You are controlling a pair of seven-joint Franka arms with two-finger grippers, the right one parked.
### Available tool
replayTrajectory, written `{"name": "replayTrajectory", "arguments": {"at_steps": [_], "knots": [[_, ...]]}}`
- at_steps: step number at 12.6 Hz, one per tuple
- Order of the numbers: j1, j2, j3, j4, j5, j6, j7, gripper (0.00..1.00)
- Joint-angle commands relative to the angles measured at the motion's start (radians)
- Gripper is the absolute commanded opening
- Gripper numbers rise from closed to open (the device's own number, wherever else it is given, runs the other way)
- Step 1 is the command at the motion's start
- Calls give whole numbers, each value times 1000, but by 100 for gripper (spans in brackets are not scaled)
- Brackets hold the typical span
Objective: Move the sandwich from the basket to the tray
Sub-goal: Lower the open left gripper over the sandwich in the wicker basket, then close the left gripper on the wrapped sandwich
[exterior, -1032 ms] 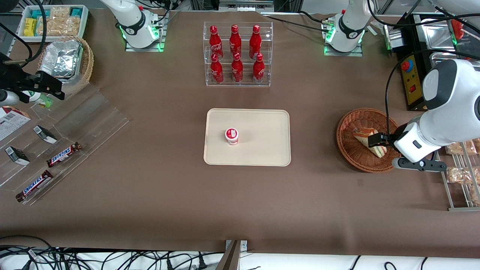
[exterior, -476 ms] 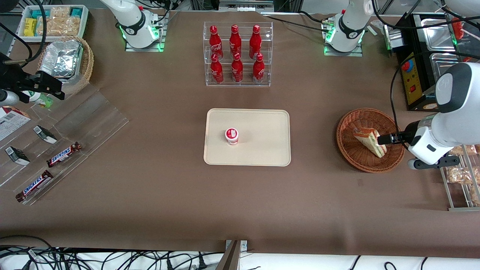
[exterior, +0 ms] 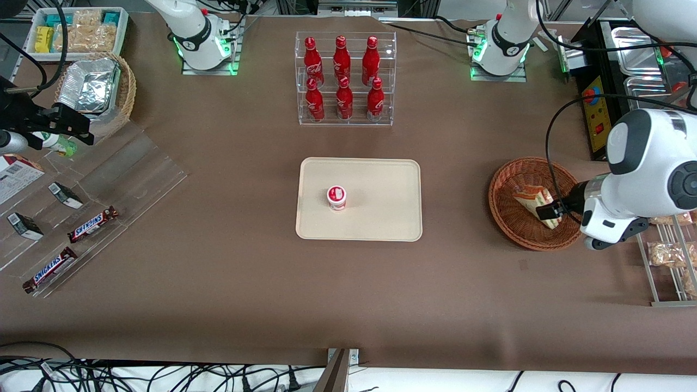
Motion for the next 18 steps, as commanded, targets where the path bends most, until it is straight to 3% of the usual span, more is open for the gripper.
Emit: {"name": "replayTrajectory", "arguments": {"at_steps": [1,3,7,10,13,18], "knots": [[5,-51,-5,-137,81,115,-203,100],[0,-52,-17,-209,197,162,-314,100],[2,-61,-16,-287,210,250,-416,100],[31,-125,-16,-428,271,371,-414,100],[26,-124,-17,-442,308,376,-408,100],[28,-116,-17,-479,310,441,-451,100]]}}
